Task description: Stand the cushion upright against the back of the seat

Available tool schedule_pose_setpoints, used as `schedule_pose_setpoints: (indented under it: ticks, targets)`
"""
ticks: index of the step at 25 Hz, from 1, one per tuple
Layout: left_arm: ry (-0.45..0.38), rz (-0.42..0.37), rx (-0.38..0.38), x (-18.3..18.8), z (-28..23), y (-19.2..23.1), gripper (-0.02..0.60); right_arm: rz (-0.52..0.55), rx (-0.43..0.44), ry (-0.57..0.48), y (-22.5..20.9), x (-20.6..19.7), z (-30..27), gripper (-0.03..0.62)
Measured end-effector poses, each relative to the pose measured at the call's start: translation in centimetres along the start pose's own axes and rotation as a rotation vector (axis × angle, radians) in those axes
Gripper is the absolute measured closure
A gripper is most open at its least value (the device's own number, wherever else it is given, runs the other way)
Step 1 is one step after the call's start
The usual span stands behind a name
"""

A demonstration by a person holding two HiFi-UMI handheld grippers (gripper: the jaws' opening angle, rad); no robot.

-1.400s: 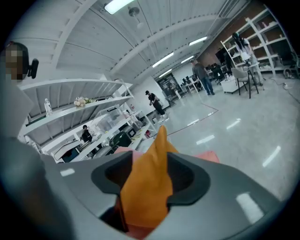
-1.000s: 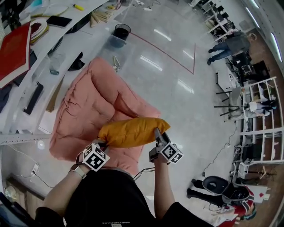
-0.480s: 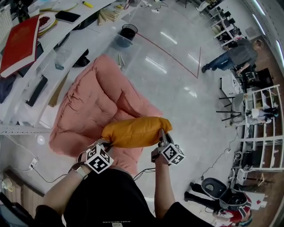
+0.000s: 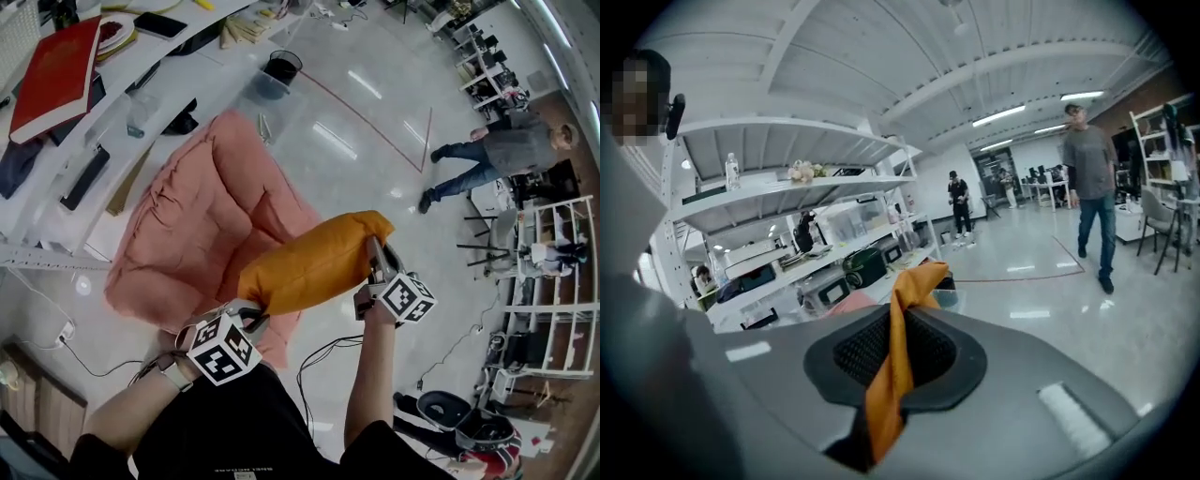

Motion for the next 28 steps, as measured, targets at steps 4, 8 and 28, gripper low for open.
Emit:
schedule_pose_setpoints:
  ticks: [4,8,28]
  targets:
    - [-0.032,0.033,0.017,0.7,0.7,0.2,0.549,0.052,0.070,0.135,1.5,0.8,-3.4,0.554]
    - [-0.036,0.117,0.064,-0.8,1.1,1.9,0.549,0.088,0.126,0.251,3.3,-0.6,-7.4,0.553]
    - [-0.055,0.325,0.393,-6.4,10.6,9.3,0.549,0.124,0.412,0.442,17.2,-8.3,-20.7,0.554]
Point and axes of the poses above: the fingertips, and each gripper's own axes: z backward along the fingers, y to its left, x out of its top, the point moved 4 cm from there along z, backward along the fingers, and after that the axes turned 10 degrees about -y, right-handed, at the moved point
